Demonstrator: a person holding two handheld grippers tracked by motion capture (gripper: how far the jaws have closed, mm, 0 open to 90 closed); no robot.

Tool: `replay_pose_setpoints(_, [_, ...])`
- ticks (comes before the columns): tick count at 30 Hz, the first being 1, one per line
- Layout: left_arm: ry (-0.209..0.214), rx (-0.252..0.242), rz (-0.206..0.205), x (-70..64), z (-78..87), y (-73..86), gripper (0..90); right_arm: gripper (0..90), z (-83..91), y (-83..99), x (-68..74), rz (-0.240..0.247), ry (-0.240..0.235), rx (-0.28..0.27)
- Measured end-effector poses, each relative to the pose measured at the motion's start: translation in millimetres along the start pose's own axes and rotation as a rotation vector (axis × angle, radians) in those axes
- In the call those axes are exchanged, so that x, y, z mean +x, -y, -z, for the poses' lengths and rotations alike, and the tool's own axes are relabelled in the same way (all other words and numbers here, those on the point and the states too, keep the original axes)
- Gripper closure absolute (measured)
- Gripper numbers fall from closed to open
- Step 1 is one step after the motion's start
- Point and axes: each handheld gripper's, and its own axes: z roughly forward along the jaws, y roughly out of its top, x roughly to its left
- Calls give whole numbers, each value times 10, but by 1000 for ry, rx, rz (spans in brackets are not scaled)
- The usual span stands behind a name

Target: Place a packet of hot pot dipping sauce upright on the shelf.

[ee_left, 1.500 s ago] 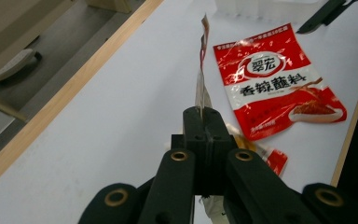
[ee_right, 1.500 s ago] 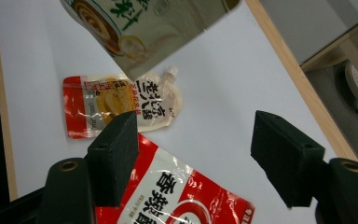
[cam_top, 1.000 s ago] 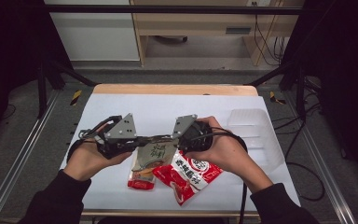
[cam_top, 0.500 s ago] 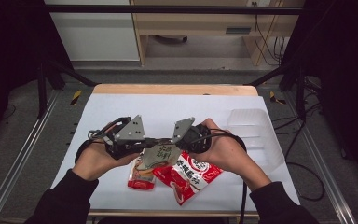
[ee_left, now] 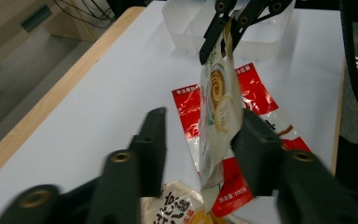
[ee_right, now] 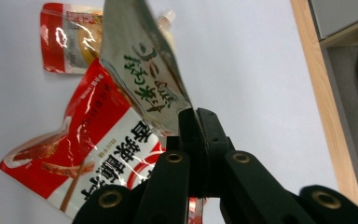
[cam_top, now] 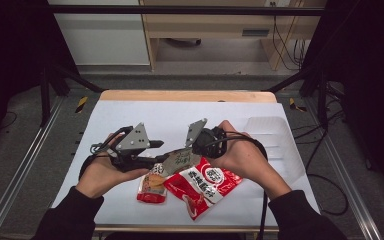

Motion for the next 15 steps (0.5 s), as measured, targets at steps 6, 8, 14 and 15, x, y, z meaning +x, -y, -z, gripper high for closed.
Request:
replay_pose_setpoints(6, [-52, -7, 40, -72, -16, 239, 275, 900, 114, 30, -145, -5, 27, 35])
replay_pose_setpoints(8, [-87, -1, 54, -101, -35, 349, 250, 900, 133, 42, -161, -12, 29, 41])
replay_pose_setpoints(14, [-194, -5, 110, -155, -74, 794, 100, 900, 333, 199, -321, -59, 73, 64])
replay_pose_setpoints(15, [-208, 0, 120, -141, -74, 879, 100, 900, 333, 199, -321, -59, 73, 64])
